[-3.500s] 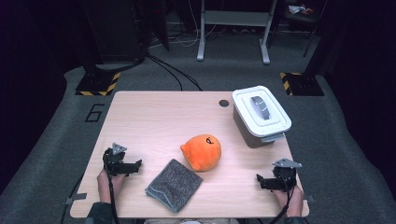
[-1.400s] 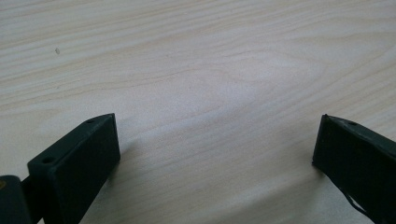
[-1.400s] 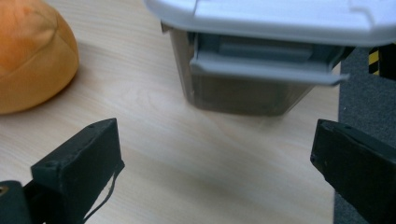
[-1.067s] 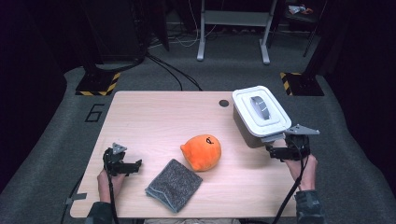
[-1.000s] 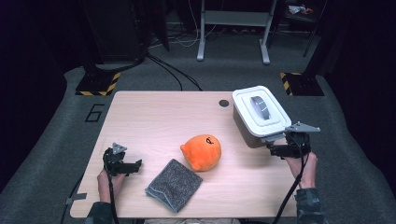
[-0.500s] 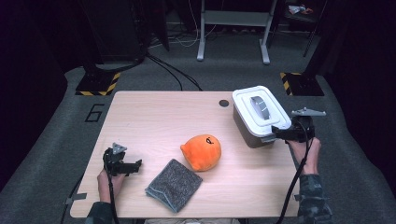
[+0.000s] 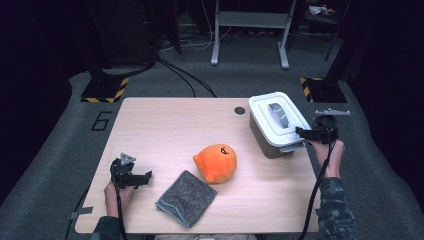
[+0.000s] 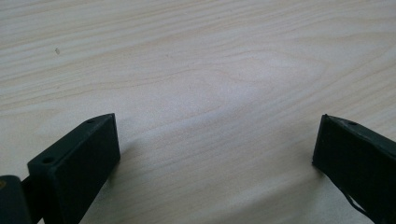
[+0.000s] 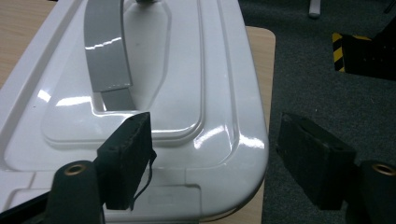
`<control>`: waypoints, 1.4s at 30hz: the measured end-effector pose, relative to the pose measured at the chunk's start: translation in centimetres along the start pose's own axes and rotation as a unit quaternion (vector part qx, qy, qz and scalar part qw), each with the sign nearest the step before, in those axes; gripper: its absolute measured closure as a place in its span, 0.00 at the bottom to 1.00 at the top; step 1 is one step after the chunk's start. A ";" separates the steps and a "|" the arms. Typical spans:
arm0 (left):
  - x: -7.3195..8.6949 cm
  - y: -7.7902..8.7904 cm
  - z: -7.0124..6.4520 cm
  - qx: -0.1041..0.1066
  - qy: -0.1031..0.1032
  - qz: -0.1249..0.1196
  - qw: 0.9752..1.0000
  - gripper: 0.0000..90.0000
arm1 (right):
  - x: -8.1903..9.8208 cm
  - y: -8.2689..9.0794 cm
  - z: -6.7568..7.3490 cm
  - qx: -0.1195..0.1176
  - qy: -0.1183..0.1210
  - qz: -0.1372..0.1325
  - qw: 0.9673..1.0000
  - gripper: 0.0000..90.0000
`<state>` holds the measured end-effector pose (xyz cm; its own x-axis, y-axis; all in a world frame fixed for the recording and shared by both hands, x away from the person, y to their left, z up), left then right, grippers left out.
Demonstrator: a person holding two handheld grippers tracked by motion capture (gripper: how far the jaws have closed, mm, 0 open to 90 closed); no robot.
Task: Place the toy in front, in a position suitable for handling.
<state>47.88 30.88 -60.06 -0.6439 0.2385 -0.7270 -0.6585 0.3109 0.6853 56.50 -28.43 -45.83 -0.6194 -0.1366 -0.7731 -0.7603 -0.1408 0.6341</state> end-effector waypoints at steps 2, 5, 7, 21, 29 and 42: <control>0.0 0.0 0.0 0.000 0.000 0.000 1.000 0.00 | 0.1 -0.2 -0.2 0.000 -0.004 0.004 1.000 0.33; 0.0 0.0 0.0 0.000 0.000 0.000 1.000 0.00 | 0.3 -0.6 -0.4 -0.005 -0.005 0.013 1.000 0.37; 0.0 0.0 0.0 0.000 0.000 0.000 1.000 0.00 | 0.3 -0.6 -0.4 -0.013 -0.014 0.012 1.000 0.38; 0.0 0.0 0.0 0.000 -0.001 0.001 1.000 0.00 | 0.5 -0.2 0.1 -0.023 -0.017 0.016 0.999 0.46; 0.0 0.0 0.0 0.000 0.000 0.000 1.000 0.00 | 0.7 0.0 0.8 -0.029 -0.012 0.018 0.999 0.47; 0.0 0.0 0.0 0.000 -0.001 0.001 1.000 0.00 | 0.8 0.2 2.2 -0.035 -0.011 0.023 0.999 0.47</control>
<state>47.87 30.89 -60.06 -0.6441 0.2403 -0.7262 -0.6577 0.3108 0.6862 55.47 -26.44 -46.37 -0.6576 -0.1223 -0.7433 -0.7162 -0.2043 0.6673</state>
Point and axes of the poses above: each handheld gripper's, and its own axes: y roughly backward along the jaws, x roughly out of its underside, z roughly to its left, the point moved 10 cm from there along -y, roughly forward along the jaws, and after that the axes turned 4 degrees about x, right-handed, at the moved point
